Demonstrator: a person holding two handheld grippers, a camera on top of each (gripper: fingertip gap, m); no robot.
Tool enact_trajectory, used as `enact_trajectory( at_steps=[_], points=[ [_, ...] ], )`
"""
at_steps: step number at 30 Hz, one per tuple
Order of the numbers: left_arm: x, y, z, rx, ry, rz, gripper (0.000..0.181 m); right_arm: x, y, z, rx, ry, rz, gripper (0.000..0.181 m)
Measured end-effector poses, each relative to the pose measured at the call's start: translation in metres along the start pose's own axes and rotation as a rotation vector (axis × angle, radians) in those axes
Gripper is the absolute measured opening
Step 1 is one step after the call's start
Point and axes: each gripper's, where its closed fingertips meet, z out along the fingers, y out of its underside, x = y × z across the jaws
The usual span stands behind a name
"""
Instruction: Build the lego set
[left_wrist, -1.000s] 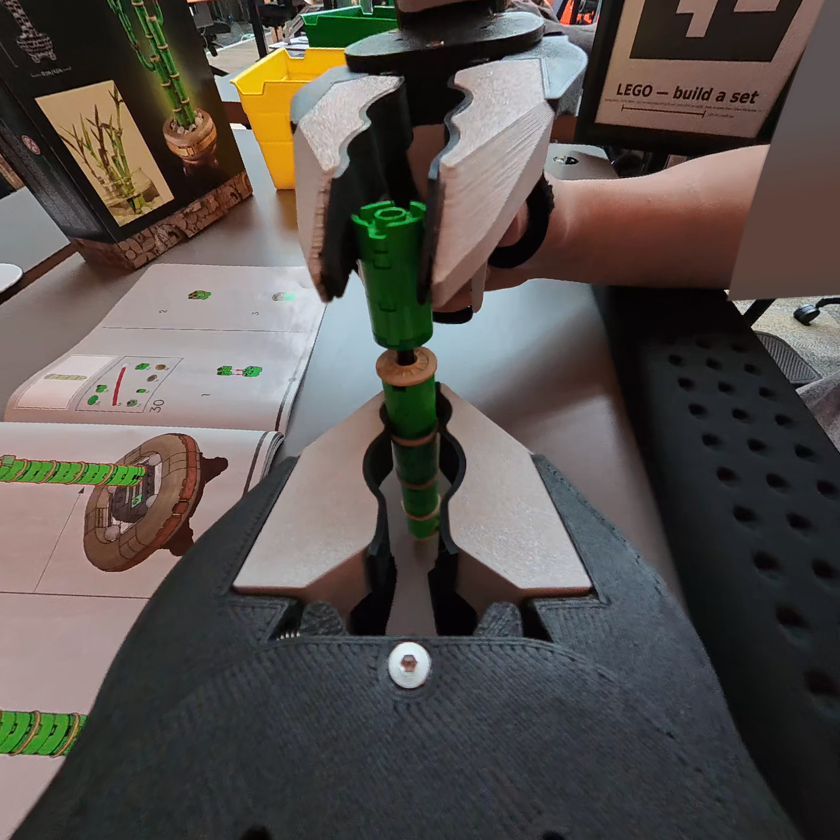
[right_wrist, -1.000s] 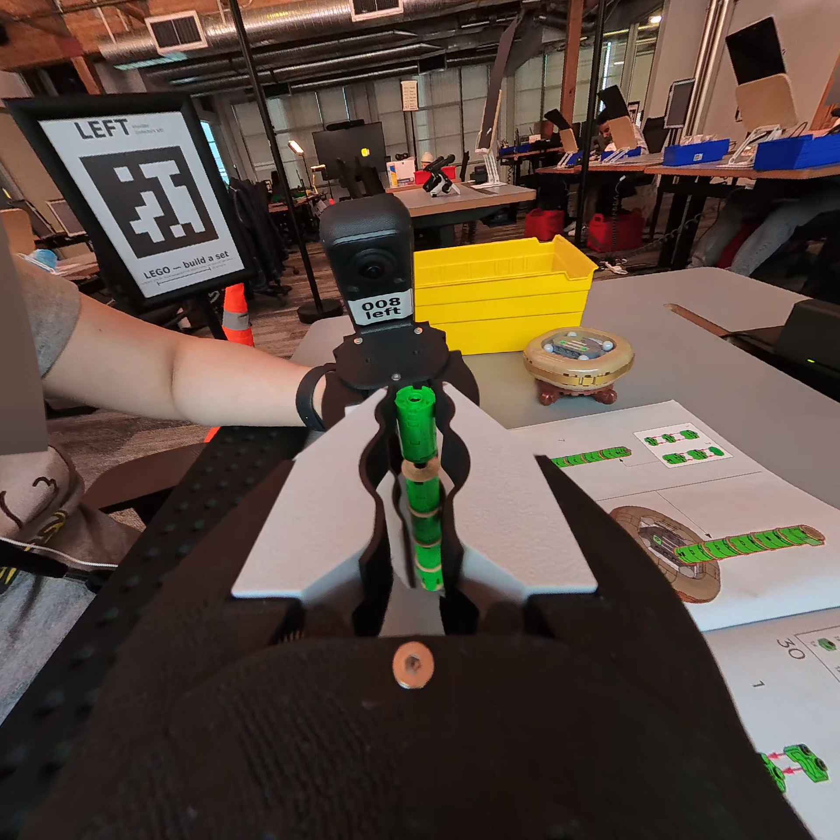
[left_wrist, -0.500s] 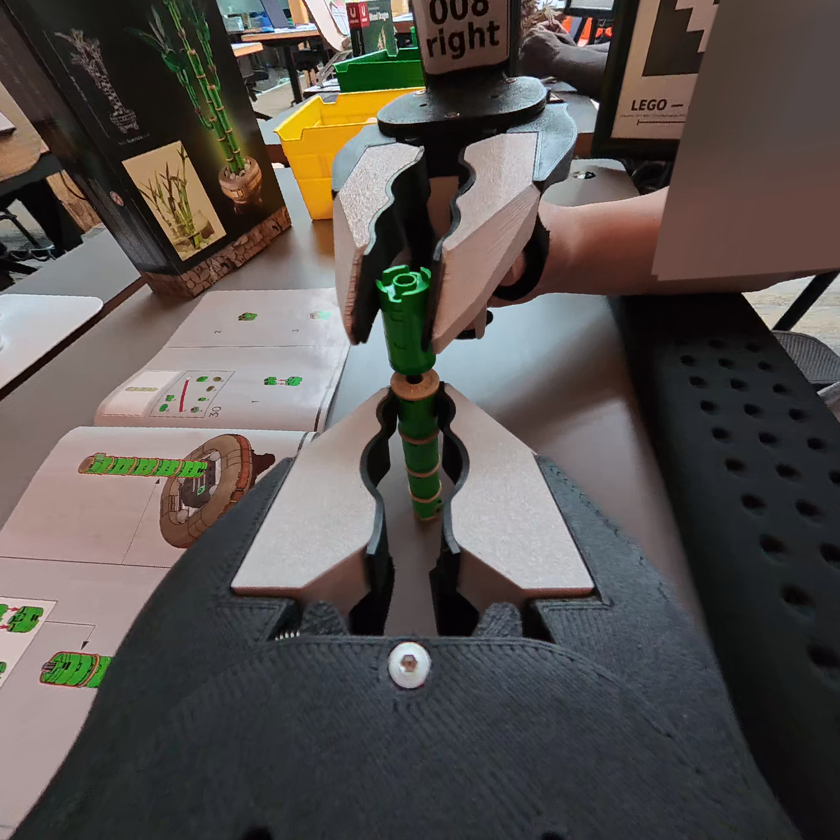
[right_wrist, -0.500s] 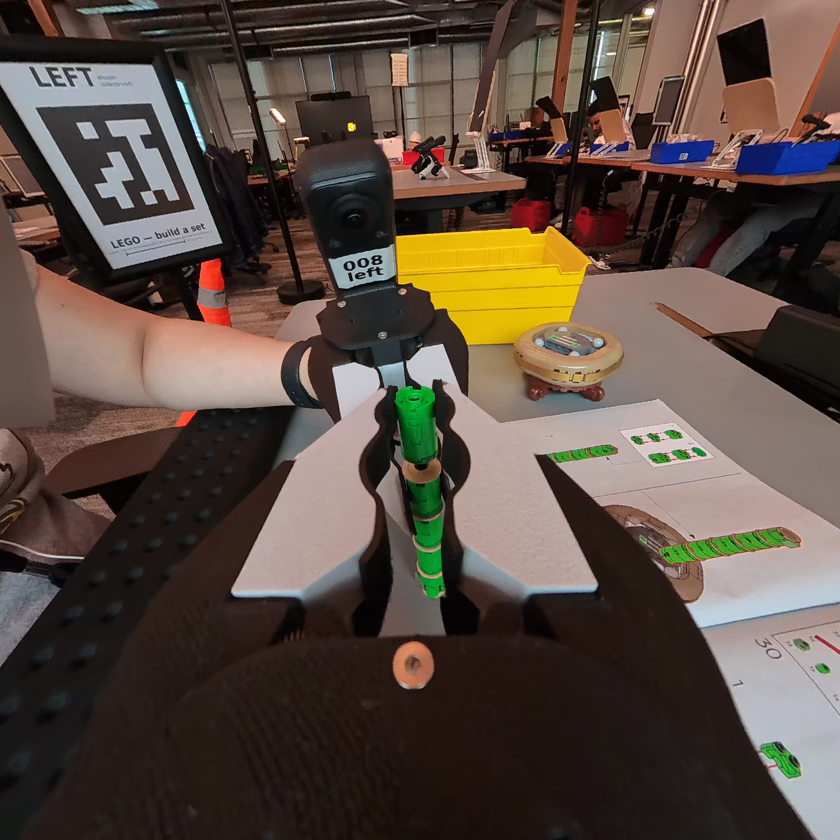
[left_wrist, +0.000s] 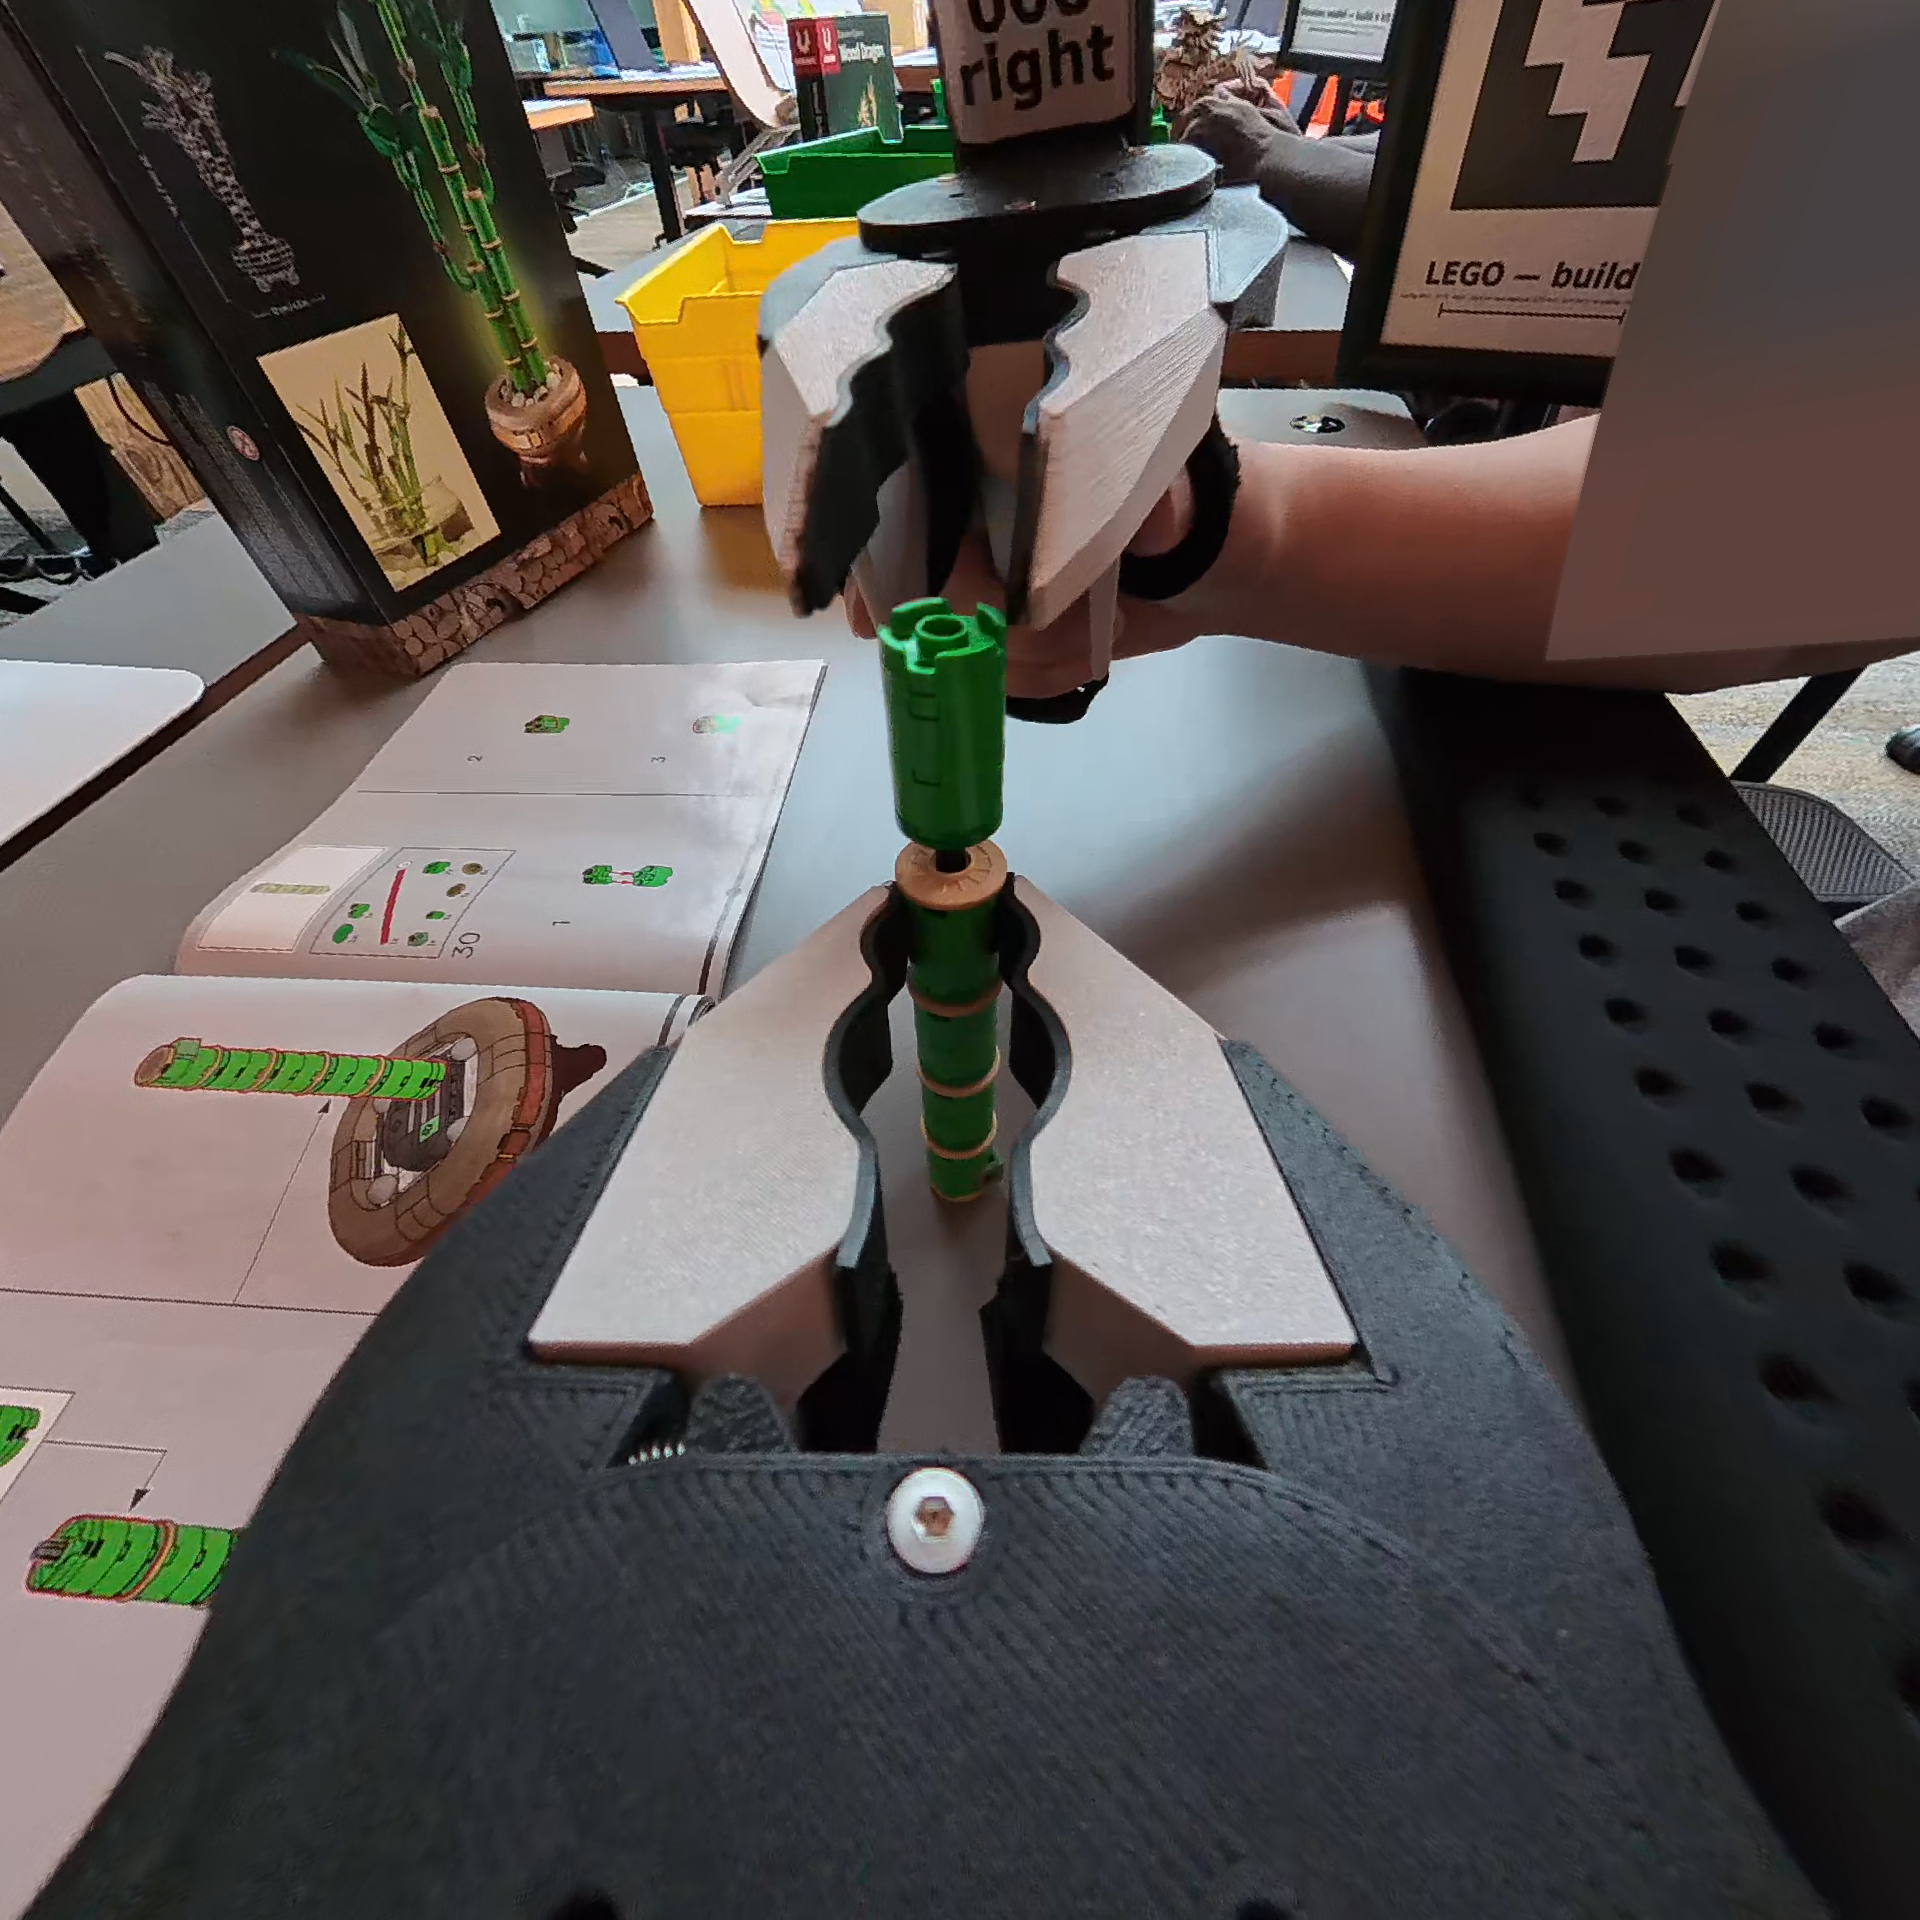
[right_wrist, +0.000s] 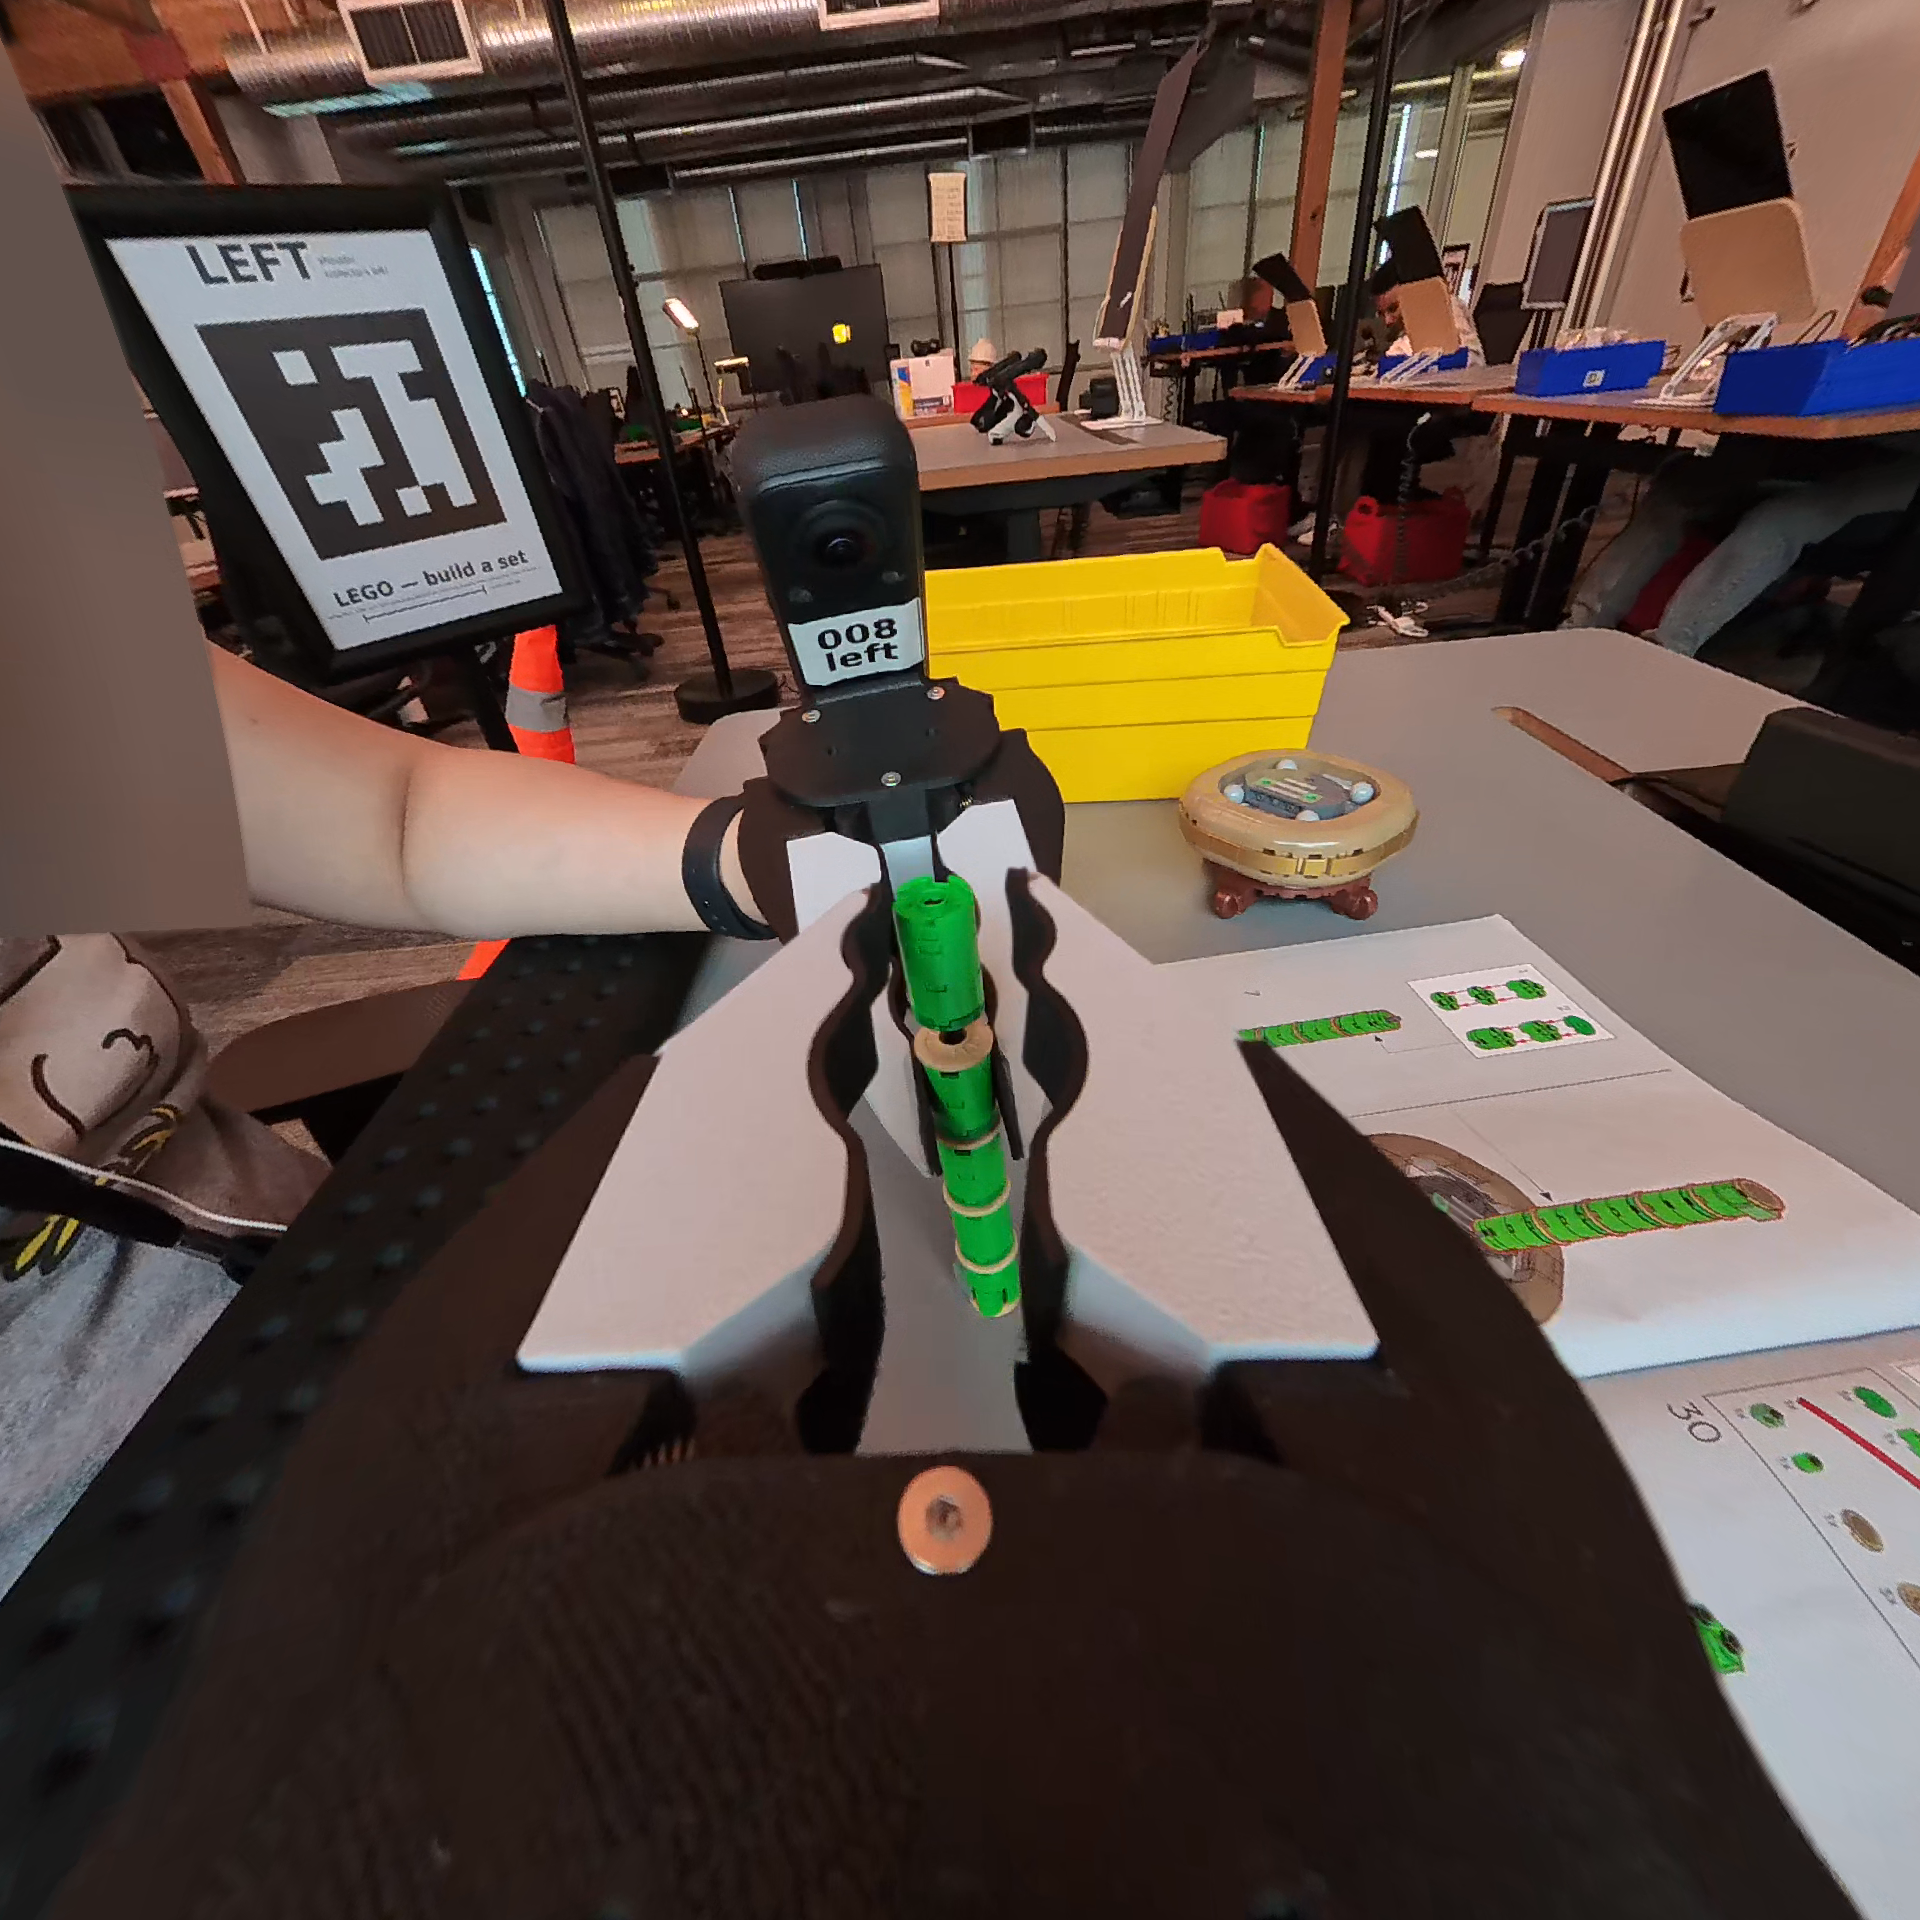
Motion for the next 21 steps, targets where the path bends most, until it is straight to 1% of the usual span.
enact_trajectory(
  at_steps=[3, 5, 6, 7, 9, 10, 11, 12, 13, 17, 21],
  points=[
    [0.0, 0.0, 0.0, -0.005, -0.004, -0.002, 0.016, -0.002, -0.001, 0.001, 0.005, -0.019, 0.009, 0.022],
    [0.0, 0.0, 0.001, -0.005, -0.005, -0.005, 0.016, -0.003, 0.001, 0.002, -0.001, -0.041, 0.035, 0.029],
    [-0.001, 0.0, 0.001, -0.005, -0.006, -0.007, 0.016, -0.003, 0.003, 0.003, -0.009, -0.04, 0.044, 0.027],
    [-0.001, 0.0, 0.001, -0.004, -0.003, -0.01, 0.016, -0.003, 0.004, 0.003, -0.018, -0.041, 0.041, 0.015],
    [0.0, 0.0, 0.001, -0.004, 0.004, -0.017, 0.016, -0.003, 0.004, 0.003, -0.017, -0.037, 0.03, 0.015],
    [0.001, 0.0, 0.001, -0.003, 0.01, -0.018, 0.022, -0.003, 0.004, 0.003, -0.019, -0.043, 0.038, 0.015],
    [0.002, -0.002, 0.0, 0.006, 0.019, -0.021, 0.032, -0.001, 0.004, 0.003, -0.016, -0.039, 0.047, 0.015],
    [0.002, -0.006, -0.002, 0.025, 0.025, -0.024, 0.038, 0.0, 0.004, 0.003, -0.01, -0.036, 0.053, 0.015],
    [0.003, -0.011, -0.005, 0.055, 0.032, -0.028, 0.04, 0.0, 0.004, 0.003, -0.006, -0.04, 0.061, 0.015],
    [0.001, -0.035, -0.017, 0.171, 0.02, -0.053, 0.028, 0.0, 0.004, 0.003, -0.005, -0.049, 0.067, 0.015],
    [-0.004, -0.038, -0.014, 0.16, -0.02, -0.019, 0.018, -0.002, 0.005, 0.006, -0.022, -0.047, 0.038, 0.015]
  ],
)
